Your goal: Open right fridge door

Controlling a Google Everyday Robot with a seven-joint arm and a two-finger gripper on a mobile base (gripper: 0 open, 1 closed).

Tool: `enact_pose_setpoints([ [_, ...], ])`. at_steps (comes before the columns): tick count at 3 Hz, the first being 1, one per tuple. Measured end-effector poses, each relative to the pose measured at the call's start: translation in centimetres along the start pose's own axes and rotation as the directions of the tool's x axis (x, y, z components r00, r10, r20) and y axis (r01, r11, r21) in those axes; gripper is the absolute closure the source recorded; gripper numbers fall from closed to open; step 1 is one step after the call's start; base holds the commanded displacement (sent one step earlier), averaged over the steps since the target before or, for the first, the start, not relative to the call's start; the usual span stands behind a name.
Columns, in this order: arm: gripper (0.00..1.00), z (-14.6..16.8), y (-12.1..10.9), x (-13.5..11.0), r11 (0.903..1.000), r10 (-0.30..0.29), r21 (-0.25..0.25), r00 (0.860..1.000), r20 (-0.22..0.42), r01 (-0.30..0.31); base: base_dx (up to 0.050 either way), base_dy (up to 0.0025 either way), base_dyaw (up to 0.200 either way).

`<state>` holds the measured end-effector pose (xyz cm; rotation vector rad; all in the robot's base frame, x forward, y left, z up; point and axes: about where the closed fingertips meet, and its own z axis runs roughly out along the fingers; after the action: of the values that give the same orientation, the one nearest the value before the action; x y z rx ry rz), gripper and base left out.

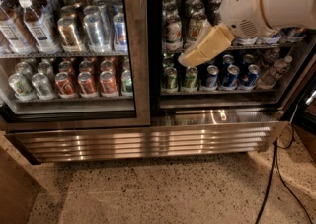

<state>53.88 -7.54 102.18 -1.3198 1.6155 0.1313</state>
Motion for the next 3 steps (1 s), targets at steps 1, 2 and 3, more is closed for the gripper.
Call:
enact_pose_setpoints([
  [1, 0.0, -1.5, -1.8, 1.0, 0.9963, 0.061, 0.052, 0.989, 0.136, -0.069, 0.0, 0.0, 0.0],
  [2, 0.0, -3.7, -3.1, 0.5, 0.9866, 0.104, 0.1, 0.968, 0.228, -0.129, 0.0, 0.0, 0.0],
  [3, 0.0, -5.1, -3.9, -0.3, 0.9824, 0.125, 0.108, 0.966, 0.227, -0.153, 0.0, 0.0, 0.0],
])
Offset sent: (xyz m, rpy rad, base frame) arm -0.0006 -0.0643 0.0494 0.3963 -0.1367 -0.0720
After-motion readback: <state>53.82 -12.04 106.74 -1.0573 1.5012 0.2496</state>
